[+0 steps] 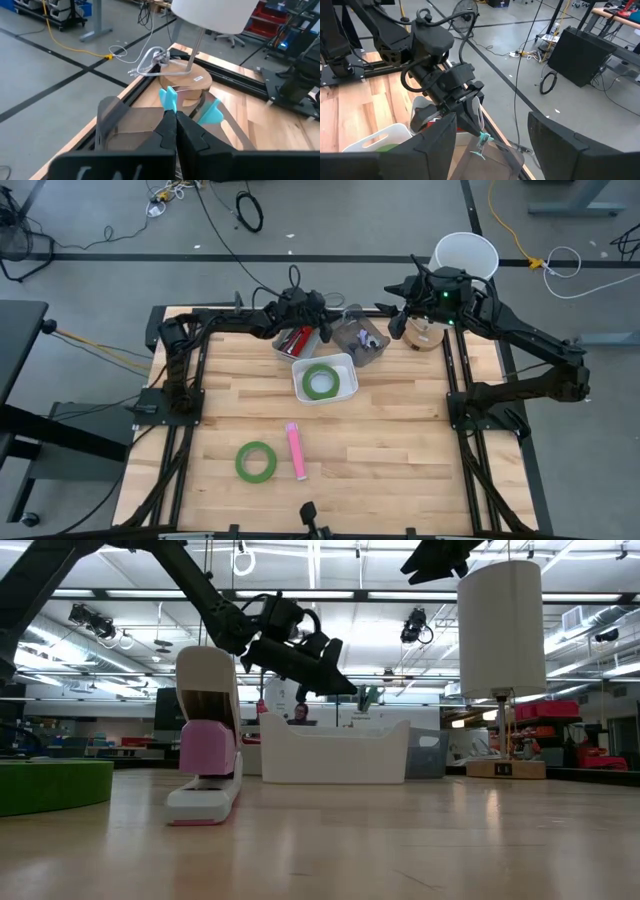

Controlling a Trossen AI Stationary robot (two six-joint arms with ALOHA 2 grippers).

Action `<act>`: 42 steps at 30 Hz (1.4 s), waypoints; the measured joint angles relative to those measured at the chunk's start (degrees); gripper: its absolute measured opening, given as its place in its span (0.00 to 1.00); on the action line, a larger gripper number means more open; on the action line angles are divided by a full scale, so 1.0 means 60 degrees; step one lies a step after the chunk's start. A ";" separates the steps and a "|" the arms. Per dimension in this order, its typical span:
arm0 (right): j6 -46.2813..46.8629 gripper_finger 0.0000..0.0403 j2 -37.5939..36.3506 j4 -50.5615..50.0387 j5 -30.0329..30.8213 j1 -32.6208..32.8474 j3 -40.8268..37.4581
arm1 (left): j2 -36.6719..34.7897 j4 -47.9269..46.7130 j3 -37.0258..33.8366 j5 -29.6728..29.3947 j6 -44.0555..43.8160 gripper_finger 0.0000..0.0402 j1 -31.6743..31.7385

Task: Pick and place Stapler, Stapler remover, tape
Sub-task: Put the blue staple remover into the black bin, then put the pink stapler into the gray bin

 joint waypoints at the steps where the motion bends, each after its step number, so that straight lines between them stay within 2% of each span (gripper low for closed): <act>1: -0.0002 0.61 0.0000 0.0003 -0.0002 0.0000 0.0000 | 0.0000 0.0006 0.0000 -0.0026 0.0021 0.00 -0.0001; 8: -0.0003 0.61 0.0000 -0.0001 0.0001 0.0000 0.0000 | 0.0000 0.0041 0.0000 -0.0255 0.0030 0.06 -0.0001; 18: 0.0001 0.61 0.0000 -0.0001 -0.0003 0.0000 0.0000 | -0.0017 -0.0003 0.0000 -0.0200 -0.0280 0.37 -0.0074; 22: -0.0003 0.61 0.0000 -0.0004 -0.0003 0.0000 0.0000 | -0.0321 -0.0200 0.0011 0.0431 -0.0458 0.45 -0.0063; 26: -0.0003 0.61 0.0000 -0.0008 -0.0026 0.0000 0.0000 | -0.1066 -0.1578 0.0018 0.0677 0.0042 0.48 -0.0118; 37: -0.0032 0.61 0.0000 -0.0012 -0.0083 0.0000 0.0000 | -0.3417 -0.6406 0.0015 0.0784 0.2200 0.47 -0.0540; 42: -0.0039 0.61 0.0000 -0.0015 -0.0083 0.0002 0.0000 | -0.4234 -0.8556 0.0008 0.0497 0.3052 0.47 -0.0950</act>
